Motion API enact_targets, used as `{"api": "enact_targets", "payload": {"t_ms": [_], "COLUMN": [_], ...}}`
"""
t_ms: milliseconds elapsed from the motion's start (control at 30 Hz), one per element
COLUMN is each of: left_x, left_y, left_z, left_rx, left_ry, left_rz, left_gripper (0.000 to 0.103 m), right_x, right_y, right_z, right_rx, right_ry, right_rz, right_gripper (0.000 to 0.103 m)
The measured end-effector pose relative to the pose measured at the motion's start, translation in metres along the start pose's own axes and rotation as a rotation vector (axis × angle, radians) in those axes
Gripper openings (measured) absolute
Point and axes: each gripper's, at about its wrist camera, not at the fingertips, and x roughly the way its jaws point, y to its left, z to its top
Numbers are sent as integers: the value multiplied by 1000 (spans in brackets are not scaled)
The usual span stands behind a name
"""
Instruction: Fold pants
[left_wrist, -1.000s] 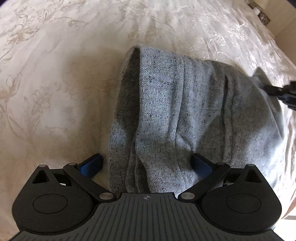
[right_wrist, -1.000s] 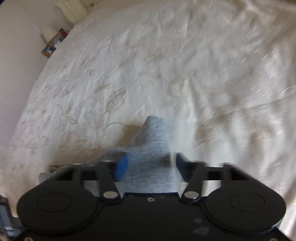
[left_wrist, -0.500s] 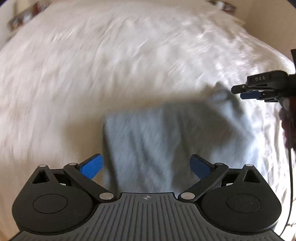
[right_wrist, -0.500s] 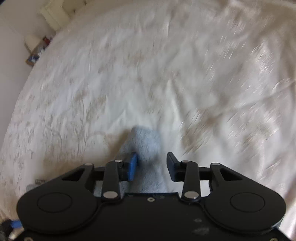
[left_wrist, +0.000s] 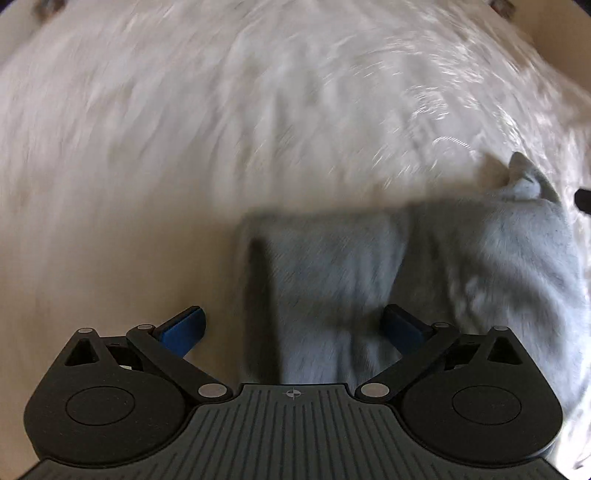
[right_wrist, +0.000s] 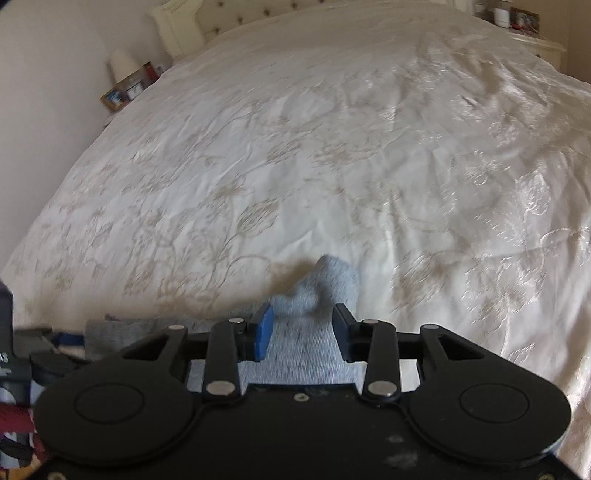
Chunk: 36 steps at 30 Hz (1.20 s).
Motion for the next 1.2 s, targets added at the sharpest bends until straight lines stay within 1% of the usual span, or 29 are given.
{"api": "enact_targets", "payload": {"t_ms": [33, 100, 167, 200, 233, 267, 333, 400, 467, 533, 633, 733, 800, 867, 933, 1033, 1067, 1100, 1133, 1200], "left_x": [-2, -7, -9, -10, -10, -8, -9, -9, -9, -9, -13, -17, -18, -16, -19, -24, -26, -28, -30, -34], "left_y": [3, 1, -1, 0, 1, 3, 7, 7, 6, 7, 11, 14, 13, 9, 11, 12, 13, 13, 14, 16], "left_z": [-6, -14, -17, -18, -20, -21, -25, -22, -26, -31, -36, -41, -42, -41, -43, -44, -45, -47, -50, -57], "left_rx": [-14, 0, 8, 1, -8, -14, -26, -25, -22, -32, -58, -80, -90, -95, -101, -86, -77, -66, -57, -56], "left_ry": [0, -5, -9, -8, -6, -5, -6, -5, -5, -4, -5, -6, -6, -7, -6, -2, -4, -2, 0, 2], "left_rz": [-7, 7, 15, 16, 14, 10, 0, -3, -3, -7, -12, -13, -12, -8, -10, -16, -19, -20, -20, -27], "left_gripper": [103, 103, 103, 103, 103, 103, 103, 103, 103, 103, 103, 103, 103, 103, 103, 103, 103, 103, 103, 103], "right_x": [2, 10, 22, 30, 38, 37, 28, 19, 12, 11, 29, 63, 80, 91, 86, 61, 50, 42, 34, 18], "right_y": [3, 15, 28, 33, 40, 49, 59, 52, 40, 29, 17, 18, 15, 8, 5, -1, -3, -7, -11, -19], "right_z": [-3, -11, -26, -36, -47, -54, -57, -44, -25, -8, 13, 22, 29, 39, 47, 51, 48, 43, 37, 19], "right_rx": [-8, -45, -101, -105, -111, -152, -234, -194, -160, -137, -108, -129, -127, -88, -63, -60, -66, -66, -62, -57], "right_ry": [8, 41, 101, 166, 250, 274, 264, 228, 153, 113, 140, 175, 166, 147, 109, 49, 34, 30, 31, 40], "right_rz": [7, 24, 53, 105, 177, 213, 238, 266, 248, 226, 199, 144, 86, 33, 6, 27, 29, 27, 24, 5], "right_gripper": [39, 39, 38, 38, 38, 38, 37, 37, 37, 37, 37, 37, 35, 30, 31, 34, 40, 43, 45, 46]}}
